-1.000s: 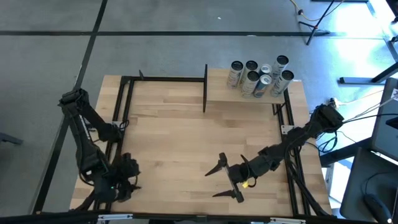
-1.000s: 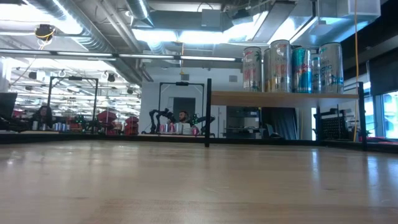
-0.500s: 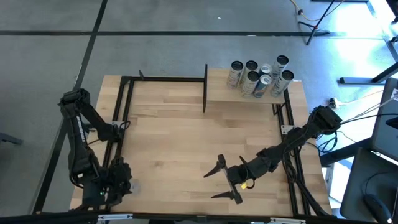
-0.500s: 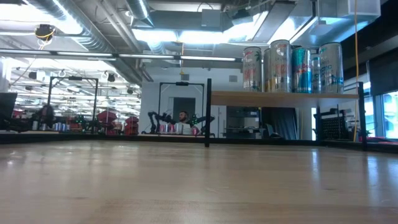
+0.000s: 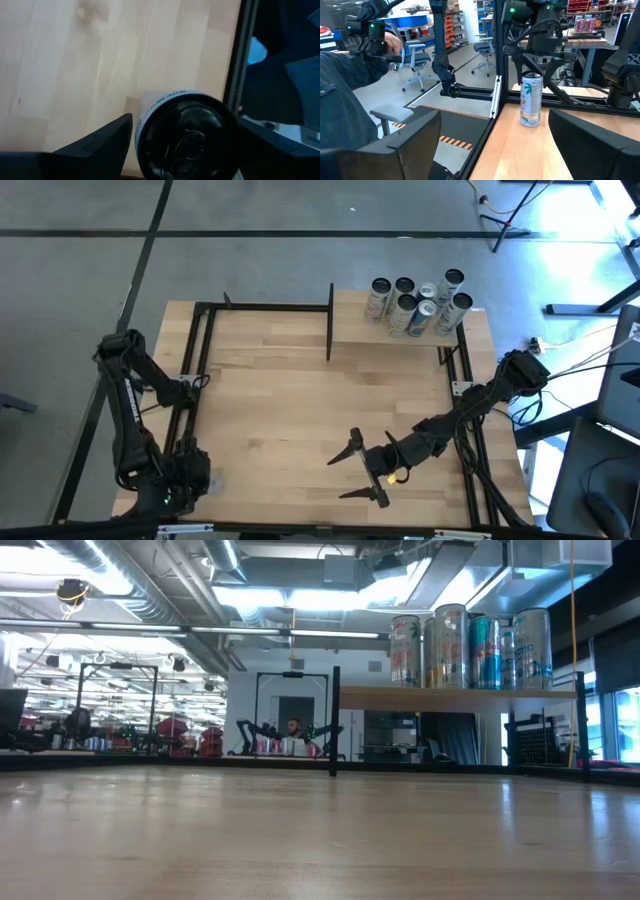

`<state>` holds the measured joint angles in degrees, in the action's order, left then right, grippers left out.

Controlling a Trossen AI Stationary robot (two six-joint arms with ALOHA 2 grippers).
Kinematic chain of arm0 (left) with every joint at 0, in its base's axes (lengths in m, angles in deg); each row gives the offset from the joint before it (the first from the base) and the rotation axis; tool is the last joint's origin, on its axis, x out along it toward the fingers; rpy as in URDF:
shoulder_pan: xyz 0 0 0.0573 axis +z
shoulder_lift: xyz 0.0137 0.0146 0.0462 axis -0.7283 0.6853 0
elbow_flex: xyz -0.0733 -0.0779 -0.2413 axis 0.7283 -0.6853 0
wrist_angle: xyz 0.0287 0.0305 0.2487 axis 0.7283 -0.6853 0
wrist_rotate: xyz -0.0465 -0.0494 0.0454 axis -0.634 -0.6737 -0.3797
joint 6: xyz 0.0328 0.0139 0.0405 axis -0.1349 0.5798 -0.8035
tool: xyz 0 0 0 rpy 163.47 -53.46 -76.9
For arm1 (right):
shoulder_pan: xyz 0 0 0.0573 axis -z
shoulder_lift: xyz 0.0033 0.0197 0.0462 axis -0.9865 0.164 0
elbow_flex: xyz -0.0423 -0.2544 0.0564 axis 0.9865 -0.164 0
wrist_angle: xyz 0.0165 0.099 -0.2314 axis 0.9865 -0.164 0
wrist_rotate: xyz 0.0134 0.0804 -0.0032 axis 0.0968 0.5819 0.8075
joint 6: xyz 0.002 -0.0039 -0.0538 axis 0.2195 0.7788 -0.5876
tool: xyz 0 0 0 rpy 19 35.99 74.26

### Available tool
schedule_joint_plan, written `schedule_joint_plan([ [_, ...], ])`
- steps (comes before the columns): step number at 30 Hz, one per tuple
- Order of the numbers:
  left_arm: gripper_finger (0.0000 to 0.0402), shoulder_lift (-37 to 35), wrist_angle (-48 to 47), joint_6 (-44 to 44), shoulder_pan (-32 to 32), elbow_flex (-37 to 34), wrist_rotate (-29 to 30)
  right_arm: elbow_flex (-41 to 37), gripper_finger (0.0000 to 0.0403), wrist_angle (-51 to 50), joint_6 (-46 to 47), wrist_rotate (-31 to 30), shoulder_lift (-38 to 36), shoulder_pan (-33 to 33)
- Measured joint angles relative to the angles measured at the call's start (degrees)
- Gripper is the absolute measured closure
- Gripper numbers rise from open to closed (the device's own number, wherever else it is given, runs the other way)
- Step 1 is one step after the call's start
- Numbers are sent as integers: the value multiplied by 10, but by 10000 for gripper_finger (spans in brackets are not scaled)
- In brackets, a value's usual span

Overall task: Place canned beverage on shelf
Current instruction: Put the white and pink soda can on the shelf aligned with the other white and pink soda can

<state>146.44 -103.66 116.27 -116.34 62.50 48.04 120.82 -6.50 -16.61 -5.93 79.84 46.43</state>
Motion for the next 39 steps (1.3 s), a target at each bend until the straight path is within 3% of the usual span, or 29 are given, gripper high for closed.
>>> schedule_joint_plan([
  [8,107,16,-16,14,0,0,-18,0,52,0,0,-1,0,0],
  [16,171,16,-16,6,6,0,-18,0,52,0,0,-20,0,0],
  [20,173,16,-3,-38,24,0,-2,0,52,0,-2,-20,0,0],
  [28,173,15,46,-208,147,0,5,0,52,-1,-3,-29,0,0],
  [39,171,14,130,-490,363,0,-70,0,52,-49,-22,-71,0,0],
])
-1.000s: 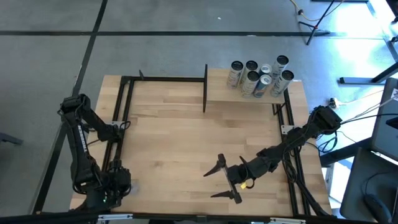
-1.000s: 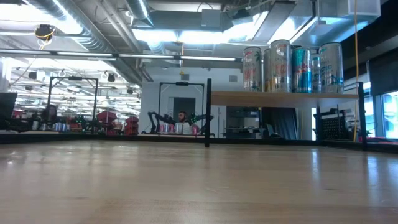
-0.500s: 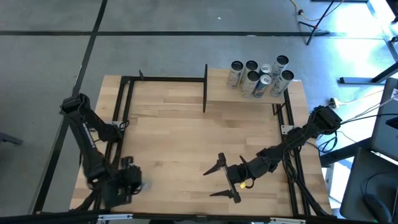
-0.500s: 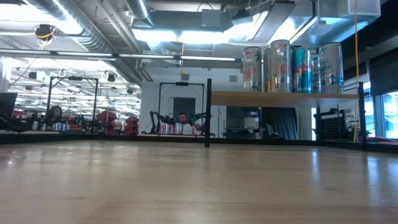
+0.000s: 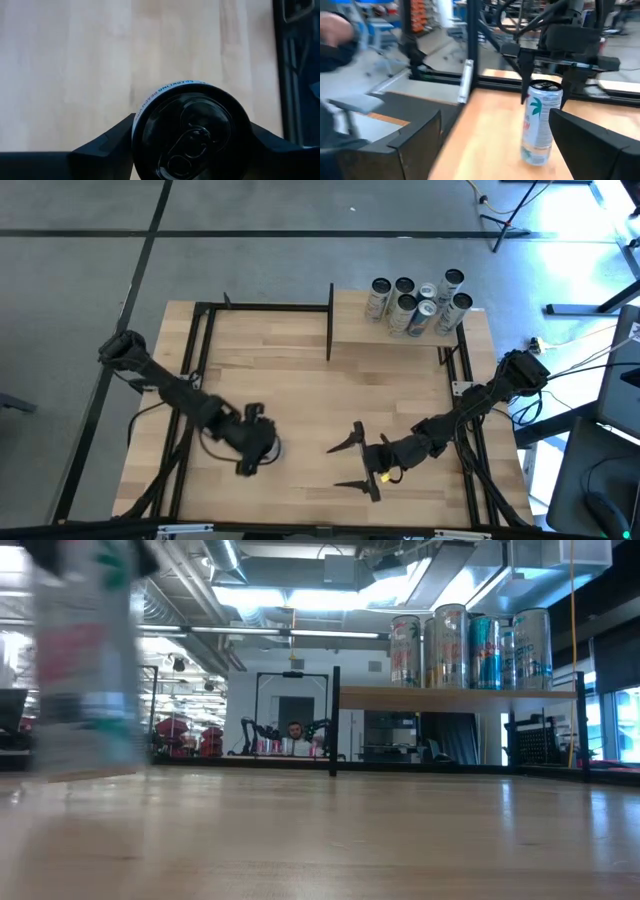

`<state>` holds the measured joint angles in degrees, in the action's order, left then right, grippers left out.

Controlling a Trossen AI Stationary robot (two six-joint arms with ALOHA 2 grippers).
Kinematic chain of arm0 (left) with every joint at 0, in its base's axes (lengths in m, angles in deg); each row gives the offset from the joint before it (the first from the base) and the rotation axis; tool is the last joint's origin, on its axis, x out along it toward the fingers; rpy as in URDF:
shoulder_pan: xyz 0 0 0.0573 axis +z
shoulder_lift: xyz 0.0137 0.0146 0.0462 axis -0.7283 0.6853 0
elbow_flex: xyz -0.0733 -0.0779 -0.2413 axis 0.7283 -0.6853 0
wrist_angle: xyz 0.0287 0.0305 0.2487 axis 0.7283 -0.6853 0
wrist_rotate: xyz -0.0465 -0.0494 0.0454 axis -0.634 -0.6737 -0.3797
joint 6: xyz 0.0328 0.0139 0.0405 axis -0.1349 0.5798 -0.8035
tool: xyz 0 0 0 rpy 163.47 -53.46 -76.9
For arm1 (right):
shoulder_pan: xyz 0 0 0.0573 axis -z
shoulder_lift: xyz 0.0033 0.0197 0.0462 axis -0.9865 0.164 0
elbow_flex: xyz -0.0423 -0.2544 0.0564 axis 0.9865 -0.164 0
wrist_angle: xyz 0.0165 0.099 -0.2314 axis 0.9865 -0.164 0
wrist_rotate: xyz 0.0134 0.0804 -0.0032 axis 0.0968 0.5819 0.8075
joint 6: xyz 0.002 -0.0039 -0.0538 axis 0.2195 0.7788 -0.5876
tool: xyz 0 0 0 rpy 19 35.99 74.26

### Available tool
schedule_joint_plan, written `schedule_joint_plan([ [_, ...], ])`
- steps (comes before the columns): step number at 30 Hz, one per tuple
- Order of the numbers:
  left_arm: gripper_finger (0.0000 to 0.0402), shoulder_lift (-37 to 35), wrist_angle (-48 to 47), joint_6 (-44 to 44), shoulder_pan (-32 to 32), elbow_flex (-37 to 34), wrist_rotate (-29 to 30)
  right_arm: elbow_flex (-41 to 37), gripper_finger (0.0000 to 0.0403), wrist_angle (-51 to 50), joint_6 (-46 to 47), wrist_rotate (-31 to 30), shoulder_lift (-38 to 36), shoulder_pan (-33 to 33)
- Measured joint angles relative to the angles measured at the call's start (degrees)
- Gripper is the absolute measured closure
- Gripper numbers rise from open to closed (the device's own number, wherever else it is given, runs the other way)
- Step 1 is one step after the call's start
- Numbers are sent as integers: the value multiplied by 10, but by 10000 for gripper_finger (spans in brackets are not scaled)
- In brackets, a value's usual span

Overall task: Place canned beverage on shelf
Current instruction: Put the white and pink soda can on the shelf aligned with the other white and pink soda can

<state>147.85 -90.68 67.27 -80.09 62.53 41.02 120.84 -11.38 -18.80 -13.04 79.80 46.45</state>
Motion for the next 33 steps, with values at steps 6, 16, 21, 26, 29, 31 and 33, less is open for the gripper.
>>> schedule_joint_plan([
  [6,171,0,32,-95,97,0,-63,0,52,-34,-45,-92,0,0],
  [16,171,28,58,-191,209,0,-130,0,52,-152,-76,-121,0,79],
  [21,171,79,45,-217,231,43,-152,0,52,-200,-69,-88,0,138],
  [26,169,127,6,-232,234,114,-167,0,52,-213,-70,-33,0,177],
  [29,156,136,-8,-243,233,133,-160,0,52,-222,-72,-13,0,191],
  [31,141,138,-7,-252,234,134,-153,0,52,-228,-72,-3,0,200],
  [33,124,138,-9,-258,234,134,-151,0,52,-228,-72,5,0,208],
])
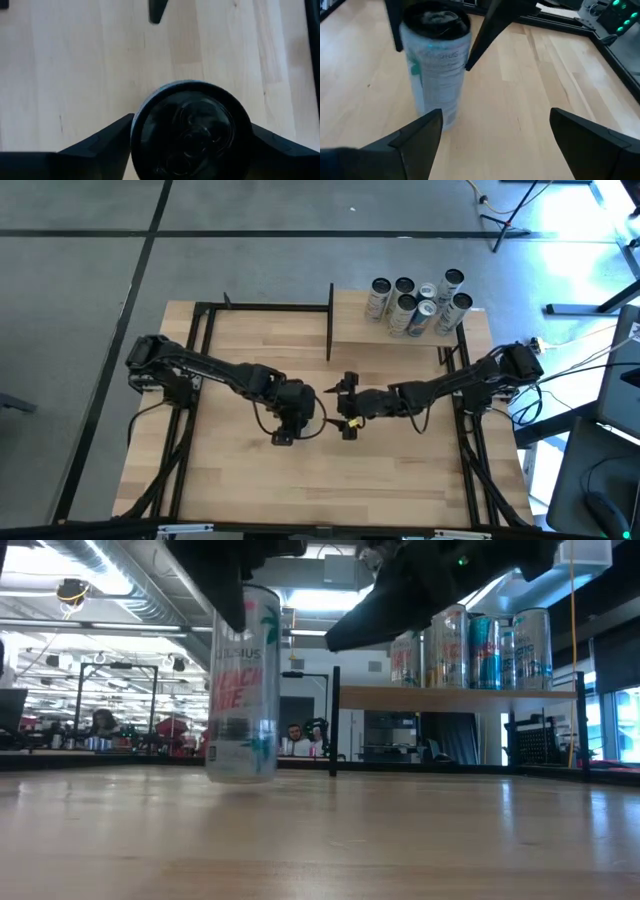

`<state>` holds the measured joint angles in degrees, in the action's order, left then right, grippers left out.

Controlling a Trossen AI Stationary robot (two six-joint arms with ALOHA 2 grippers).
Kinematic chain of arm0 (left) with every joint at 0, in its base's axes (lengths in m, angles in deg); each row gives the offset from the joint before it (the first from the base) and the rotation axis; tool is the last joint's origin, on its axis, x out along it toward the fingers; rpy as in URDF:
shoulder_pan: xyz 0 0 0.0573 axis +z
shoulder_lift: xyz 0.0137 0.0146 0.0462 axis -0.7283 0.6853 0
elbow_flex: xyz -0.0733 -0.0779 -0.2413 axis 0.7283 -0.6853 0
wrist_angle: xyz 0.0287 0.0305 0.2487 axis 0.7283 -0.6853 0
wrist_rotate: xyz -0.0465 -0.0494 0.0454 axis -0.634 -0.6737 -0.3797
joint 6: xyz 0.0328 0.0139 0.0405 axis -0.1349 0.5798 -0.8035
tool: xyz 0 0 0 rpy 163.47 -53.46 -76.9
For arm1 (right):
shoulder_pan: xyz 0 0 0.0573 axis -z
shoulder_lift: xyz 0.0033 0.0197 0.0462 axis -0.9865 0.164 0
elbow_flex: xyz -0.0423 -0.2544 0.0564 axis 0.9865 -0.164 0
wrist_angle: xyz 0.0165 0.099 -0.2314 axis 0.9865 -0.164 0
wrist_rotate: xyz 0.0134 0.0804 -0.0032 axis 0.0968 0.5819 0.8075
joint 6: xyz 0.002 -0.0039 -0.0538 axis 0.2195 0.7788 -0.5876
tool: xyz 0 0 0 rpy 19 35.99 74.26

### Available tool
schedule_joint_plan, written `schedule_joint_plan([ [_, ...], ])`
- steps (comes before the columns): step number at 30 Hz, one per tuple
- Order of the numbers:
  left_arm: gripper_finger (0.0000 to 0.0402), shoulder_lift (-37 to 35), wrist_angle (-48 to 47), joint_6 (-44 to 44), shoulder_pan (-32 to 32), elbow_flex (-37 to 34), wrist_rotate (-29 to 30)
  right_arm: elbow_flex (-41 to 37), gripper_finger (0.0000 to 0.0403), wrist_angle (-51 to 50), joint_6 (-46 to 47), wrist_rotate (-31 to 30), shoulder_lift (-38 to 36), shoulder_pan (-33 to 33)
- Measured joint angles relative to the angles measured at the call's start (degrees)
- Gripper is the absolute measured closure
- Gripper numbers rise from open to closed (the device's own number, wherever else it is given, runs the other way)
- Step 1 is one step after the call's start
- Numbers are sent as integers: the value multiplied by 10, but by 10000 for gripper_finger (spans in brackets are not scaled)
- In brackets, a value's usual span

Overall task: Place canned beverage on shelf
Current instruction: Put the white and pink soda can on the shelf aligned with the other white and pink soda can

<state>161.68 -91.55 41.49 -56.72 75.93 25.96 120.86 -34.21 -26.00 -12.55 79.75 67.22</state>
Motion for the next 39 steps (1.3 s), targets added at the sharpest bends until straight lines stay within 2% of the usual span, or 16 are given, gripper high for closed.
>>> schedule_joint_plan([
  [6,89,-1,3,-10,-2,1,1,0,52,1,0,13,0,11],
  [10,84,-2,2,-27,-2,1,3,0,52,1,0,13,0,11],
  [14,87,-37,-14,-27,-2,1,7,0,52,9,0,13,0,10],
  [16,87,-67,-37,-18,-5,1,24,0,52,16,0,13,0,10],
  [19,87,-126,-48,16,-25,-12,91,0,52,36,3,21,0,10],
  [22,87,-200,-6,49,-67,-76,171,7,52,39,22,44,0,10],
  [25,87,-265,62,94,-113,-178,214,19,52,40,42,71,0,10],
  [29,87,-329,239,135,-182,-343,274,38,52,40,46,99,0,9],
  [35,87,-331,542,119,-241,-539,316,106,52,-21,63,113,0,10],
  [39,87,-325,619,115,-242,-606,333,187,52,-108,64,113,32,10],
])
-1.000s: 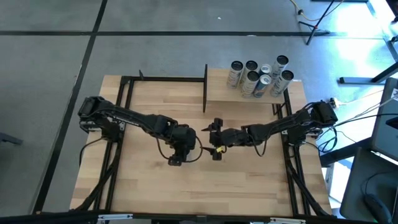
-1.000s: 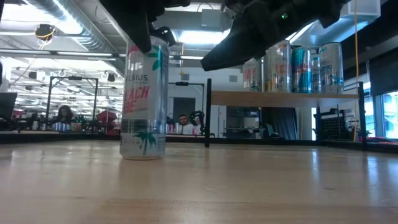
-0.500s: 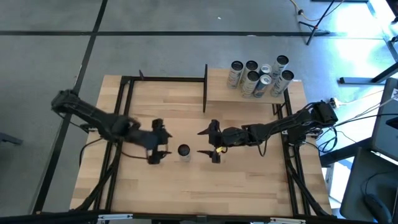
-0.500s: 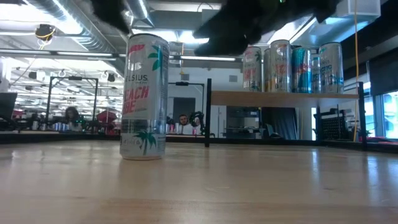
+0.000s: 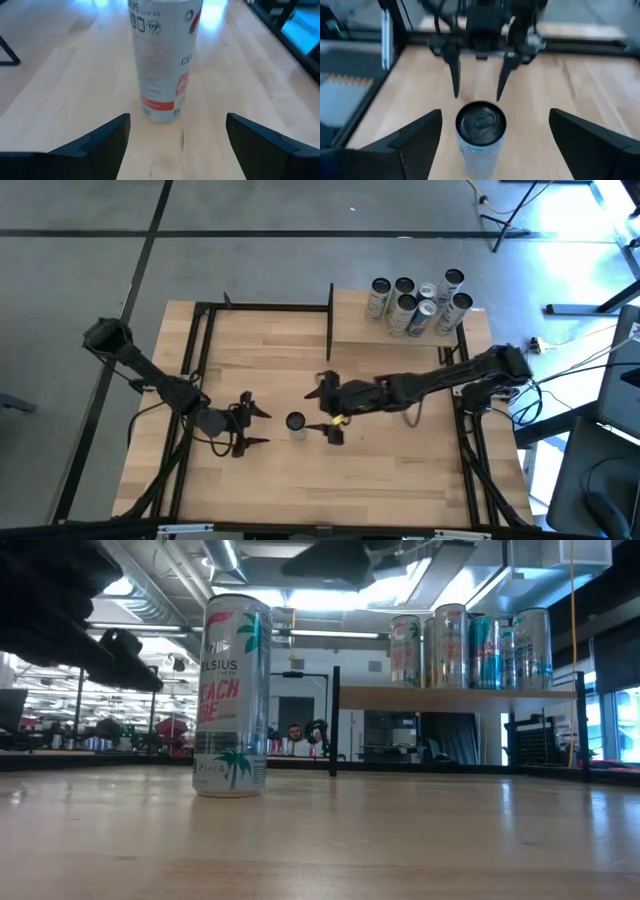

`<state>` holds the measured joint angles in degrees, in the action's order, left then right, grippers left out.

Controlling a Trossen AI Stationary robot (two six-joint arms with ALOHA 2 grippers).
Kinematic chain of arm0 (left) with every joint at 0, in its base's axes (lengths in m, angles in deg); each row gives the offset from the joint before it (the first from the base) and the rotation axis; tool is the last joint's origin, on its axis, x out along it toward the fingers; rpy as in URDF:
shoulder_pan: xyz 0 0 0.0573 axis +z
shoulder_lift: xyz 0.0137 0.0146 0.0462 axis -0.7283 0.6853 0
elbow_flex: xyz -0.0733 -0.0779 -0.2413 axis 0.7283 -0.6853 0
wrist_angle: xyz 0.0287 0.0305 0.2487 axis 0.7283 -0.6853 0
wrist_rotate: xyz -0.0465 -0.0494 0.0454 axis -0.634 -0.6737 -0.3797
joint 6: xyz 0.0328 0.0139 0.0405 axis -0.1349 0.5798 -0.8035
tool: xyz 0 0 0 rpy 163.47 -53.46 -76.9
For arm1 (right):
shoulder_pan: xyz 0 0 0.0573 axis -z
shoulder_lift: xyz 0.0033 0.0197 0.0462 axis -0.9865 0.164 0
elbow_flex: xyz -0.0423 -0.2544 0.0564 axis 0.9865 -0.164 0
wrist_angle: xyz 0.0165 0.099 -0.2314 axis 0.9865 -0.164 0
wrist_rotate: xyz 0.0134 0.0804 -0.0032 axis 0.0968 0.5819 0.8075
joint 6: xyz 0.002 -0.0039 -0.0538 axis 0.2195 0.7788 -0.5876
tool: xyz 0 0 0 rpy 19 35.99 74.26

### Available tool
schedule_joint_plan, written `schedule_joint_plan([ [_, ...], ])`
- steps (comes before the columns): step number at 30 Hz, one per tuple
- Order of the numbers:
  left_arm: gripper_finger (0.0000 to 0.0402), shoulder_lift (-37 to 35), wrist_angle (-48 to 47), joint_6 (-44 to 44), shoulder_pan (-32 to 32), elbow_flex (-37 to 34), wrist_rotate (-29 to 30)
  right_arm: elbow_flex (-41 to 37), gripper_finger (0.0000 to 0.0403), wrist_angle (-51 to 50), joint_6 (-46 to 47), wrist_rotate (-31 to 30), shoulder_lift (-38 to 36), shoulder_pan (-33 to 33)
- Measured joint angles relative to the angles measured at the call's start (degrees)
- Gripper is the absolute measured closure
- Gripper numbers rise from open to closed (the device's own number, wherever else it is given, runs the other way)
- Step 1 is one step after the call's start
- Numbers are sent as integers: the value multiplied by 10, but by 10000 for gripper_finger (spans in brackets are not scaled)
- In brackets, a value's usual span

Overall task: Place canned beverage on shelf
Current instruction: Put the white and pink soda can on the shelf aligned with the other white and pink soda can

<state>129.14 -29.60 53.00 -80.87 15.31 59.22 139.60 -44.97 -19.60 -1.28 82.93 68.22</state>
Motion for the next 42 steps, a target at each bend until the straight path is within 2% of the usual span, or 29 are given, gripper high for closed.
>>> schedule_joint_plan([
  [9,87,0,17,28,11,-12,0,267,52,-281,1,0,165,1],
  [14,87,0,14,41,7,-12,-5,362,52,-367,16,0,224,0],
  [26,87,0,16,48,-2,-12,-6,371,52,-378,30,-1,242,0],
  [36,87,0,16,48,-2,-11,-6,370,53,-369,31,9,288,0],
  [39,87,0,16,48,-2,-11,-6,370,76,-368,31,9,291,0],
  [42,87,0,16,48,-2,-11,-6,370,129,-367,31,10,292,0],
])
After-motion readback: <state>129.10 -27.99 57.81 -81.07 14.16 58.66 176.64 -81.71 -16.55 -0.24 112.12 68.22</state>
